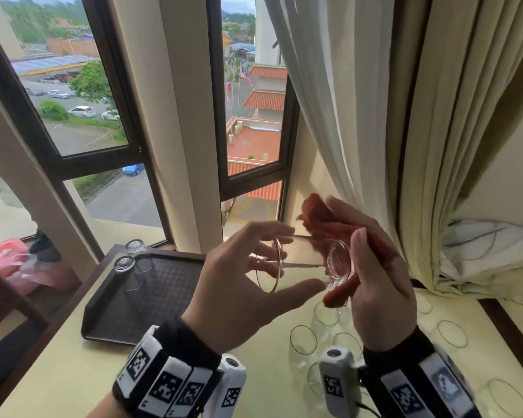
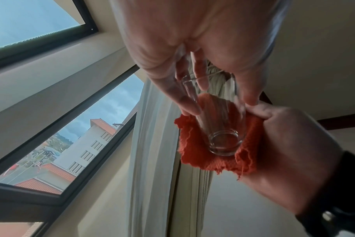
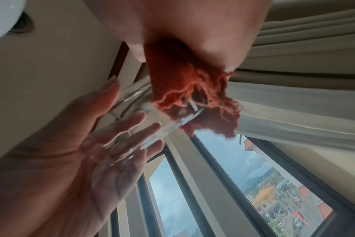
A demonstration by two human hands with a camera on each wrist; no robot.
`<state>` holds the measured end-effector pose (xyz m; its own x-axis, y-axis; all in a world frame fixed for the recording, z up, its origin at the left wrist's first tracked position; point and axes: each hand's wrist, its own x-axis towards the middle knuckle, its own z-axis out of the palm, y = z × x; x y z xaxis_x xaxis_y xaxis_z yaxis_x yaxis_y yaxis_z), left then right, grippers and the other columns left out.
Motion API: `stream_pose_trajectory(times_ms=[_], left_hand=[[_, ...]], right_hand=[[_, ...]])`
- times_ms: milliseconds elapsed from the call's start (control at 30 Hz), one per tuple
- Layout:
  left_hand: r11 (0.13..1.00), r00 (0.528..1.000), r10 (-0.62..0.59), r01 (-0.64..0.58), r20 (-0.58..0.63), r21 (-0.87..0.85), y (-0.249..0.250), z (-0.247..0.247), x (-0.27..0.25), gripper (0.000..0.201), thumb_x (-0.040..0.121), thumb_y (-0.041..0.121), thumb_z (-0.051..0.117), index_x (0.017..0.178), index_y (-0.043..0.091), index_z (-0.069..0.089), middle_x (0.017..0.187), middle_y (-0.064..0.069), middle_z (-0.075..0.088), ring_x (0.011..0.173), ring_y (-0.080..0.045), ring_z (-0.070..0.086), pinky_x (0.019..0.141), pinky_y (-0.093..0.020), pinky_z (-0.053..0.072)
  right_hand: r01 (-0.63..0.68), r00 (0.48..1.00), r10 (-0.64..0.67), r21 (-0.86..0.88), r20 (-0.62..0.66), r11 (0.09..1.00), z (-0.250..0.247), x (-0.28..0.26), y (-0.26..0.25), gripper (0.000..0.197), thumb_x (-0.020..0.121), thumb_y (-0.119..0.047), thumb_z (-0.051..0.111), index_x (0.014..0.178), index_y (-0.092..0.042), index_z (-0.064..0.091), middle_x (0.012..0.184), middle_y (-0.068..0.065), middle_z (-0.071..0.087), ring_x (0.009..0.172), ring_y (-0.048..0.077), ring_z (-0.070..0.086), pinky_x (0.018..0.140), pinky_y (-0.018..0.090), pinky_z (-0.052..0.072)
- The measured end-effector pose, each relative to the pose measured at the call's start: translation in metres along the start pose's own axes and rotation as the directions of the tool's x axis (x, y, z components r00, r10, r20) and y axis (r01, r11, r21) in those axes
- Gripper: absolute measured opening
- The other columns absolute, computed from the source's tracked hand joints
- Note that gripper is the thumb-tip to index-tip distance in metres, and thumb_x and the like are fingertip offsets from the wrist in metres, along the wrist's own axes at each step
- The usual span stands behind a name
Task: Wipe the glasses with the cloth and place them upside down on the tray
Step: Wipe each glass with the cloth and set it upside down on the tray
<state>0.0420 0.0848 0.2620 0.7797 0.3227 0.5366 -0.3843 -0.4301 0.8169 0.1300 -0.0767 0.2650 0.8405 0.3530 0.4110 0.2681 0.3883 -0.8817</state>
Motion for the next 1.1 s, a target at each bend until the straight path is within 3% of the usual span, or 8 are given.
stream_pose_trajectory(times_ms=[133, 300, 467, 600, 700, 800, 933, 1100], left_hand=[[0.999, 0.997, 0.038, -0.039, -0.063, -0.025, 0.000, 0.001, -0.002, 0.063, 0.067, 0.048, 0.095, 0.122, 0.030, 0.069, 0.112, 0.008, 0.077, 0.098, -0.024, 0.076, 0.076, -0.032, 0.064], [0.992, 0.982, 0.020, -0.042, -0.186, -0.118, 0.002, 0.005, 0.002, 0.059, 0.068, 0.040, 0.096, 0.118, 0.037, 0.066, 0.114, 0.007, 0.077, 0.099, -0.023, 0.078, 0.076, -0.032, 0.065], [0.994, 0.972, -0.015, -0.010, -0.236, -0.107, 0.005, 0.004, 0.006, 0.060, 0.070, 0.045, 0.091, 0.121, 0.026, 0.065, 0.114, 0.009, 0.076, 0.099, -0.015, 0.078, 0.073, -0.024, 0.063], [0.987, 0.977, -0.035, 0.001, -0.212, -0.162, 0.008, 0.001, 0.006, 0.060, 0.071, 0.041, 0.093, 0.121, 0.024, 0.064, 0.115, 0.006, 0.077, 0.101, -0.018, 0.078, 0.075, -0.024, 0.063], [0.987, 0.985, -0.016, -0.012, -0.173, -0.158, 0.005, 0.004, 0.003, 0.060, 0.070, 0.043, 0.096, 0.120, 0.032, 0.066, 0.115, 0.007, 0.077, 0.103, -0.024, 0.077, 0.075, -0.031, 0.065], [0.991, 0.984, 0.029, -0.052, -0.174, -0.126, 0.003, 0.006, 0.001, 0.060, 0.069, 0.043, 0.097, 0.119, 0.034, 0.066, 0.115, 0.007, 0.076, 0.101, -0.025, 0.077, 0.075, -0.032, 0.064], [0.990, 0.983, 0.096, -0.111, -0.156, -0.090, 0.001, 0.008, 0.003, 0.064, 0.070, 0.042, 0.097, 0.122, 0.030, 0.063, 0.115, 0.008, 0.076, 0.101, -0.023, 0.077, 0.076, -0.027, 0.063], [0.990, 0.977, 0.055, -0.079, -0.205, -0.113, -0.002, 0.009, 0.012, 0.060, 0.071, 0.042, 0.094, 0.121, 0.033, 0.063, 0.115, 0.010, 0.076, 0.101, -0.022, 0.077, 0.074, -0.029, 0.064]], right_hand=[[-0.187, 0.981, 0.190, 0.067, -0.047, 0.980, 0.002, 0.009, -0.004, 0.044, 0.106, -0.042, 0.049, 0.130, -0.012, 0.071, 0.123, 0.022, 0.074, 0.114, 0.046, 0.071, 0.102, 0.072, 0.050], [-0.286, 0.935, 0.332, 0.284, -0.127, 0.915, 0.018, -0.006, 0.002, 0.043, 0.095, -0.050, 0.052, 0.120, -0.025, 0.077, 0.116, 0.014, 0.078, 0.109, 0.038, 0.075, 0.101, 0.059, 0.054], [0.017, 0.987, -0.026, -0.056, -0.156, 0.998, 0.033, -0.026, 0.008, 0.039, 0.108, -0.046, 0.042, 0.145, -0.042, 0.053, 0.127, -0.020, 0.072, 0.080, -0.001, 0.068, 0.062, 0.017, 0.057], [0.264, 0.962, -0.268, -0.381, 0.043, 0.886, 0.022, -0.014, 0.009, 0.053, 0.108, -0.047, 0.036, 0.160, -0.033, 0.036, 0.152, 0.006, 0.055, 0.095, 0.017, 0.067, 0.061, 0.038, 0.063], [0.360, 0.933, -0.321, -0.403, 0.163, 0.841, 0.008, 0.004, 0.002, 0.042, 0.109, -0.026, 0.040, 0.148, -0.017, 0.052, 0.154, 0.000, 0.054, 0.126, 0.031, 0.064, 0.083, 0.058, 0.059], [0.189, 0.980, -0.158, -0.316, 0.122, 0.930, 0.002, 0.019, -0.009, 0.037, 0.108, -0.030, 0.043, 0.128, -0.009, 0.067, 0.121, 0.010, 0.073, 0.100, 0.037, 0.071, 0.075, 0.048, 0.060], [-0.237, 0.971, 0.238, 0.042, -0.017, 0.971, 0.002, 0.020, -0.012, 0.052, 0.102, -0.049, 0.045, 0.126, -0.011, 0.071, 0.120, 0.021, 0.075, 0.108, 0.046, 0.072, 0.097, 0.064, 0.056], [-0.277, 0.948, 0.312, 0.312, -0.068, 0.909, 0.016, 0.000, 0.003, 0.049, 0.104, -0.046, 0.042, 0.139, -0.019, 0.064, 0.121, 0.016, 0.076, 0.110, 0.032, 0.075, 0.098, 0.051, 0.056]])
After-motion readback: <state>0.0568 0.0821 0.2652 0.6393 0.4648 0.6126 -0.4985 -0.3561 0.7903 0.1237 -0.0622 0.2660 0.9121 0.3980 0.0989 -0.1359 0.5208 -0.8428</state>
